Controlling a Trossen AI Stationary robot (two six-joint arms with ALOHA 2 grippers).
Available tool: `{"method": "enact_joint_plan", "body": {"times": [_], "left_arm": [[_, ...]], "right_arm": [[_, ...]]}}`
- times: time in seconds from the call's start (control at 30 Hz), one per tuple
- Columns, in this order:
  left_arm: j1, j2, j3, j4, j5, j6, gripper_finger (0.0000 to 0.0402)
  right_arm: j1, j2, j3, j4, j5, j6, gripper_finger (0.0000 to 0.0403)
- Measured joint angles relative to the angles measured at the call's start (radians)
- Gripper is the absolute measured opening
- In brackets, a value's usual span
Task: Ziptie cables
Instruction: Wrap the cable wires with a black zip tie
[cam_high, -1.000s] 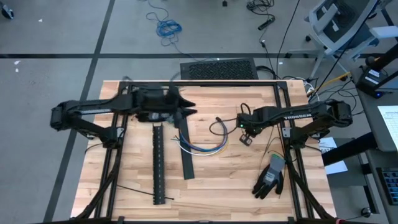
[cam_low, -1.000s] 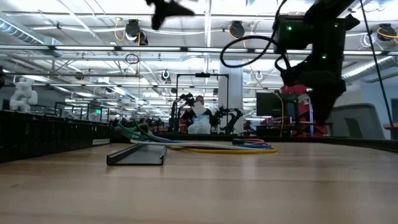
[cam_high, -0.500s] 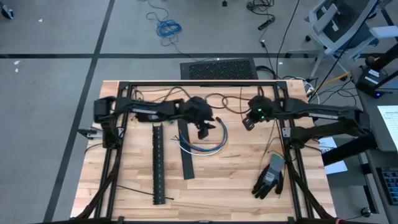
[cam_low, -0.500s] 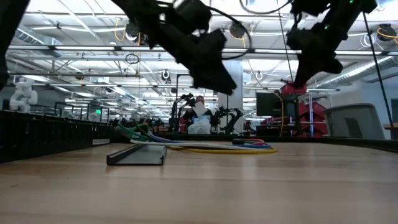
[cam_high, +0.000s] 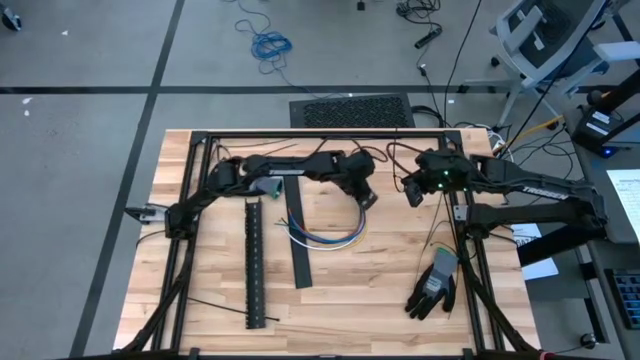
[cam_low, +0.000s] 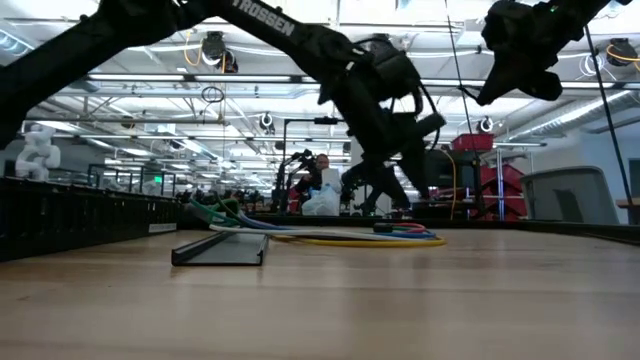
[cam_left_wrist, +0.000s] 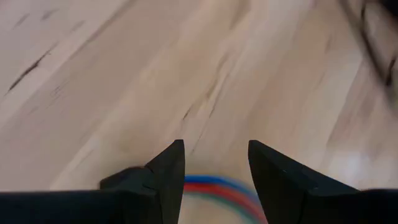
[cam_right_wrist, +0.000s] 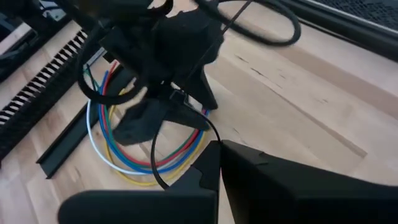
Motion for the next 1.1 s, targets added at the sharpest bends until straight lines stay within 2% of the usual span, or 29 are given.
{"method": "enact_joint_plan", "body": {"times": [0.17,0.37,0.43,0.63,0.73,0.9,1.1], "left_arm": [[-0.001,0.021,0.056,-0.083,-0.031,-0.283,0.0172],[0.006,0.014,0.058,-0.292,-0.009,-0.377,0.0172],[0.012,0.016,0.056,-0.311,0.013,-0.408,0.0172],[0.042,0.015,0.056,-0.212,0.004,-0.559,0.0171],[0.047,0.015,0.056,-0.083,-0.002,-0.628,0.0171],[0.044,0.032,0.059,0.164,-0.068,-0.666,0.0171],[0.040,0.105,0.054,0.112,-0.055,-0.741,0.0171]], "right_arm": [[0.000,-0.002,0.000,0.025,0.002,-0.021,0.0000],[0.000,-0.003,0.000,0.043,0.003,-0.063,0.0000],[0.000,-0.004,0.000,0.053,0.003,-0.076,0.0000],[0.000,-0.004,0.000,0.056,-0.005,-0.098,0.0000],[0.000,-0.004,0.000,0.057,-0.021,-0.112,0.0000],[0.000,-0.004,0.000,0.058,-0.022,-0.112,0.0000],[0.000,-0.004,0.000,0.089,-0.023,-0.110,0.0000]]}}
